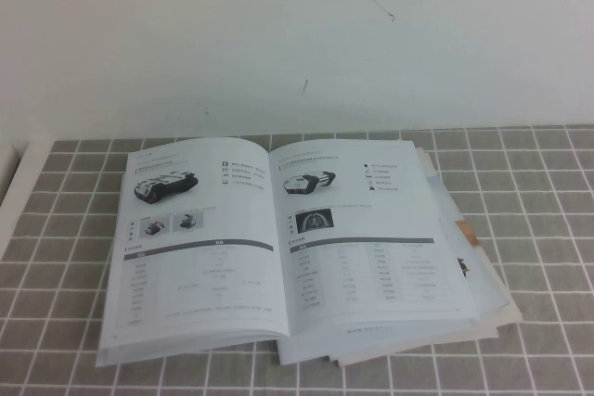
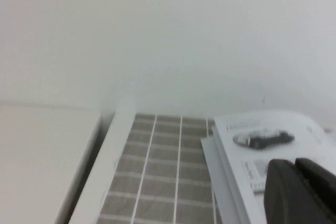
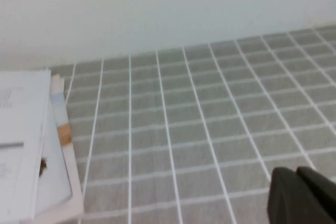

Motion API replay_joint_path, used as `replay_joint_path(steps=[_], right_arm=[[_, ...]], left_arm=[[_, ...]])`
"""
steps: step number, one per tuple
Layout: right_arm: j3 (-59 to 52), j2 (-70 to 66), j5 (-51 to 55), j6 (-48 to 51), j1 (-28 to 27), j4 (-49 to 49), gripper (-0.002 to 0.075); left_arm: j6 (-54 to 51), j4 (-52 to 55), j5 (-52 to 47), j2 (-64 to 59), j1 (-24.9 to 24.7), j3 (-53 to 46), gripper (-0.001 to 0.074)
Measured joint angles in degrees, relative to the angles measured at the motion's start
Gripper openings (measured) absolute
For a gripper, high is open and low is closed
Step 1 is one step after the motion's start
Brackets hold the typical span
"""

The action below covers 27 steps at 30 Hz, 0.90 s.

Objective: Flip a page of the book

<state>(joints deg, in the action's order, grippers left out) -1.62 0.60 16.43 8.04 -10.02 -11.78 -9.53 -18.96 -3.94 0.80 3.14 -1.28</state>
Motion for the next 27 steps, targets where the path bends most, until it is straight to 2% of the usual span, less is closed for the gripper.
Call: replay_joint_path(steps=[5,9,12,20,27], right_arm=[[0.0,0.0,-12.8,-0.1,0.0,-3.1,-0.0003],[0.0,0.0,-27.3,-0.1,0.0,-5.7,-0.0003],[0.0,0.0,-34.1,-0.1,0.0,-6.5,-0.0003],[0.0,0.0,-37.5,-0.1,0.0,-7.3,-0.0003],[0.0,0.0,-40.2,-4.3,0.0,-7.7,-0.0003]], left_arm=[[0.0,-4.2,8.3,0.0,0.0,0.0,-0.0004],[0.0,-4.8,9.1,0.0,0.0,0.0,-0.0004],[0.0,-4.9,9.1,0.0,0.0,0.0,-0.0004],[0.6,-5.4,8.8,0.0,0.0,0.0,-0.0004],[8.3,-12.1,11.3,0.0,0.0,0.0,-0.0004]])
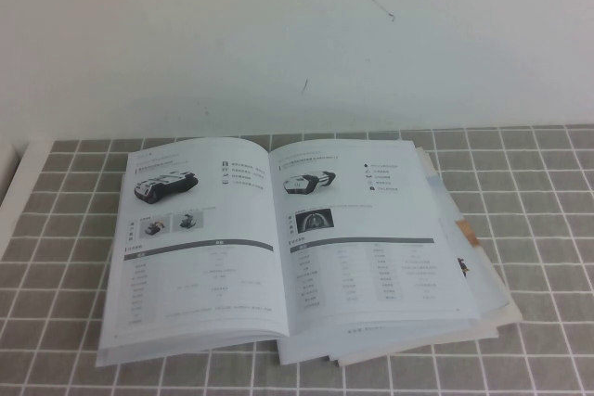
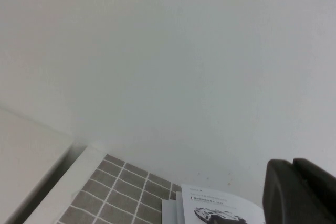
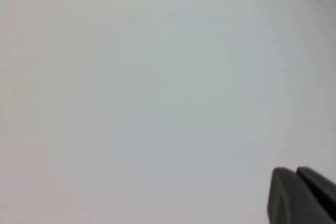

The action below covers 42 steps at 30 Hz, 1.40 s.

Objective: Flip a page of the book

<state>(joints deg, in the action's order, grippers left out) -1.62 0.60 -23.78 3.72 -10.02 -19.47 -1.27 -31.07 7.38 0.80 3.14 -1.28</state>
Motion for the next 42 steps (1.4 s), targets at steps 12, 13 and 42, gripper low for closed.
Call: replay_joint_path(steps=[12,13,42], right_arm=[[0.0,0.1,-11.1,-3.7,1.2,0.0,-0.0003],[0.0,0.1,-13.6,-3.7,1.6,0.0,-0.0003],[54.7,-20.7,23.0,1.0,3.0,18.2,-0.0003]], left_arm=[[0.2,-1.3,-2.0,0.0,0.0,0.0,-0.0004],[0.1,-1.3,-2.0,0.0,0.0,0.0,-0.0004],[4.9,8.9,27.5,-15.6,0.0,23.0,-0.0004]])
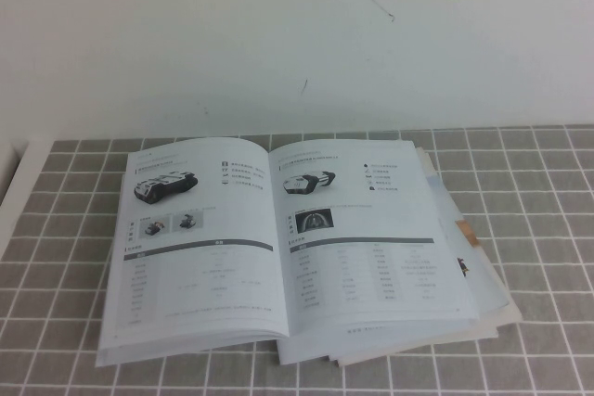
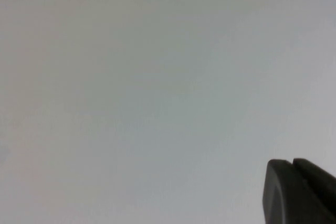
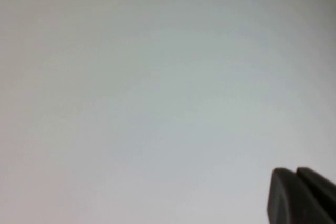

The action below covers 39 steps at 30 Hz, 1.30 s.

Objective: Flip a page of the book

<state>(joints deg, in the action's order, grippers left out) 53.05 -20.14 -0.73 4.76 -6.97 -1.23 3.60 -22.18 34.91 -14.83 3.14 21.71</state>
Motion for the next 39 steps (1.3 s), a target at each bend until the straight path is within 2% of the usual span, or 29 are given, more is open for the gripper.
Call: replay_joint_path(steps=[3,7,12,15,20,24,28,32,35,39], right_arm=[[0.6,-5.0,8.0,1.8,0.0,0.5,-0.0003],[0.6,-12.2,18.7,2.8,0.0,1.2,-0.0003],[0.5,-17.8,25.5,4.0,0.0,1.2,-0.0003],[0.1,-18.8,26.2,4.4,0.0,0.7,-0.0003],[-4.1,-19.2,25.8,4.4,1.3,-5.2,-0.0003],[-10.1,-21.3,25.4,4.4,3.5,-11.5,-0.0003],[-13.3,-25.4,25.9,4.6,4.1,-17.9,-0.0003],[-13.5,-30.6,25.9,13.8,5.5,-27.2,-0.0003],[-13.5,-35.3,26.2,22.5,6.6,-33.8,-0.0003],[-12.9,-41.0,28.0,29.2,6.8,-39.4,-0.0003]], left_arm=[[-6.5,3.8,-12.9,-5.1,0.0,6.6,-0.0004],[-11.7,5.3,-35.4,-14.1,0.0,15.8,-0.0004],[-8.7,3.2,-61.1,-25.1,0.0,21.5,-0.0004],[-8.2,-0.1,-69.8,-30.6,0.0,21.6,-0.0004],[-10.7,-2.2,-74.0,-35.7,0.0,21.6,-0.0004],[-11.2,-6.1,-72.1,-37.7,0.0,21.6,-0.0004],[-12.9,-14.5,-69.3,-40.4,0.0,21.6,-0.0004],[-19.5,-23.1,-69.4,-45.3,0.0,21.9,-0.0004],[-27.6,-28.8,-72.8,-50.1,0.0,23.1,-0.0004],[-35.2,-32.7,-77.1,-58.0,0.0,26.7,-0.0004]])
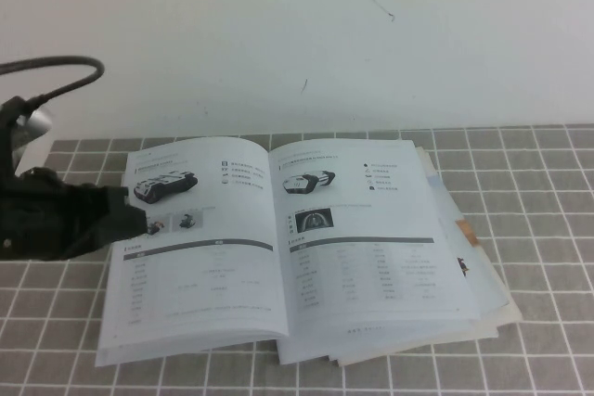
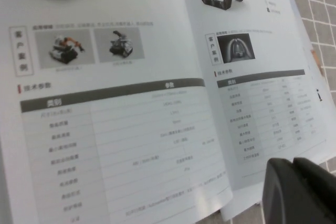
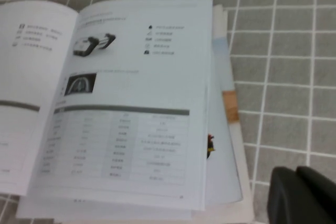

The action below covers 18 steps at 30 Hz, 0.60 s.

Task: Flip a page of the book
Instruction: Open the closed book

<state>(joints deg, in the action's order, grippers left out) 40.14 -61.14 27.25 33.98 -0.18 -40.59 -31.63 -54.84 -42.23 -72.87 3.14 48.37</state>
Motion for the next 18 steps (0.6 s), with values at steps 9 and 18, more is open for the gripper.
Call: replay_joint_path(steps=[9,18], right_arm=[[7.0,-16.8,8.9,17.5,4.3,-13.0,0.0008],[17.3,-30.9,10.1,18.3,9.3,-17.0,0.0298]], left_arm=[[-3.6,0.1,-1.1,-14.9,0.0,5.8,-0.0004],[-3.2,4.8,2.7,-26.5,0.0,6.0,-0.0004]])
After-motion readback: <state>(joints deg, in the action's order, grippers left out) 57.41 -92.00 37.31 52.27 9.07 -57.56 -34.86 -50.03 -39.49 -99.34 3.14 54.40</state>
